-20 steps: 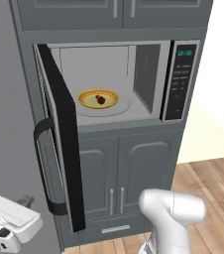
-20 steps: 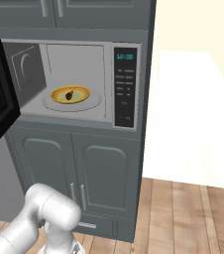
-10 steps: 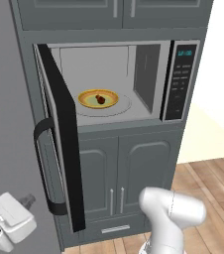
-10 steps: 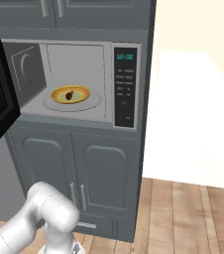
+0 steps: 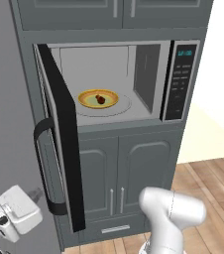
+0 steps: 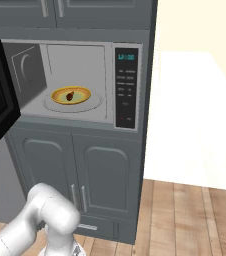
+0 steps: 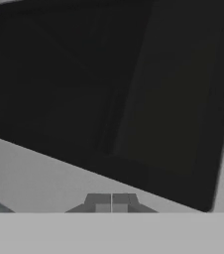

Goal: Pick the chicken drumstick from the counter and place it in the microwave. Then turn on the microwave.

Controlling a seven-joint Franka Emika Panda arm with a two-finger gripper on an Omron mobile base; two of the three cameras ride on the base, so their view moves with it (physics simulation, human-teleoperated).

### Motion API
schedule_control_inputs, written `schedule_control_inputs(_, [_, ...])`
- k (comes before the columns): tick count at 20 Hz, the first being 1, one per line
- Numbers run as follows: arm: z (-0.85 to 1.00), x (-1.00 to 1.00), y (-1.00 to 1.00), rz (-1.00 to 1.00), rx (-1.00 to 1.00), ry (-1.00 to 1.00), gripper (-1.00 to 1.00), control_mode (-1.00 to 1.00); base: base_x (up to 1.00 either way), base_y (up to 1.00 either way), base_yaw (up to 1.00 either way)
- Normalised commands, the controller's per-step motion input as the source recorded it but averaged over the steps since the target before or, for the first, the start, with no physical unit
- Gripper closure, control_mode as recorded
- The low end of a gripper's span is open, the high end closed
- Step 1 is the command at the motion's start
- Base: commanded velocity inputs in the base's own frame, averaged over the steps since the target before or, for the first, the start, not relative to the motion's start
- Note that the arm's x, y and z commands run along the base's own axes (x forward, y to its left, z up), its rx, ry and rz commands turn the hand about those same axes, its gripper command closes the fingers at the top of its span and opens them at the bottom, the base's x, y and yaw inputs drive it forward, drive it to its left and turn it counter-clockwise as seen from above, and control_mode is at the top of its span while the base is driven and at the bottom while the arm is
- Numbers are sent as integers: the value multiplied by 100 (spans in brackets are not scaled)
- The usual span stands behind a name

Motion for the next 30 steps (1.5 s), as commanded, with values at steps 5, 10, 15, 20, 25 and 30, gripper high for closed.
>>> schedule_control_inputs(5, [0, 11, -27, 5, 0, 0, 100, -100, 0, 0, 0])
schedule_control_inputs(10, [0, 3, -31, 19, 0, 0, 100, -100, 0, 0, 0])
schedule_control_inputs(15, [0, 13, -34, 24, 1, 0, 100, -100, 0, 0, 0])
schedule_control_inputs(20, [0, 27, -32, 21, 4, 0, 100, -100, 0, 0, 0])
schedule_control_inputs(25, [3, 30, -36, 18, 5, 0, 100, -100, 0, 0, 0])
schedule_control_inputs(30, [9, 27, -34, 14, 5, 0, 100, -100, 0, 0, 0])
